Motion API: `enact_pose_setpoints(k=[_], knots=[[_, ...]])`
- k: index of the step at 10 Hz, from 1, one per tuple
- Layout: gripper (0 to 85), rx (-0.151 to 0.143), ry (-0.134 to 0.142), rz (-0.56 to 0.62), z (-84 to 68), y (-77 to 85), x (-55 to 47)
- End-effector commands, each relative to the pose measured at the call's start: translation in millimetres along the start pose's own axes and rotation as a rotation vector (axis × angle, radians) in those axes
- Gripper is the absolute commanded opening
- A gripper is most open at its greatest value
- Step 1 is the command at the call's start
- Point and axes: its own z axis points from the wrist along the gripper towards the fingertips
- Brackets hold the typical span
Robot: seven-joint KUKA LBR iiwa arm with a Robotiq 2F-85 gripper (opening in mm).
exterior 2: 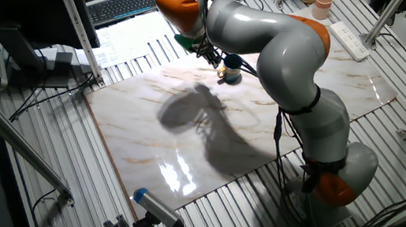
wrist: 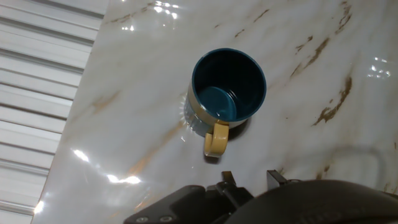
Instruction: Pick up the cup
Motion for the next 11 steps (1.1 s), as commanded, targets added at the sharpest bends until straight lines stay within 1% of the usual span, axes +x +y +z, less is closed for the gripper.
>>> enact_pose_setpoints(k=[1, 2, 3, 5, 7, 9, 11], knots=[[34.0, -0.005, 0.002, -0.002, 0.8, -0.5, -0.3], [34.0, -0.013, 0.001, -0.008, 2.2, -1.3, -0.9], [34.0, -0.031, 0.004, -0.017, 5.3, -2.6, -1.9], [34.0, -0.045, 0.001, -0.027, 10.0, -3.9, -3.0], [34.0, -0.044, -0.001, -0.024, 13.8, -2.3, -2.2], [34.0, -0.039, 0.003, -0.011, 15.5, -1.4, -2.1], [34.0, -0.033, 0.024, 0.014, 16.1, 1.5, -3.8]])
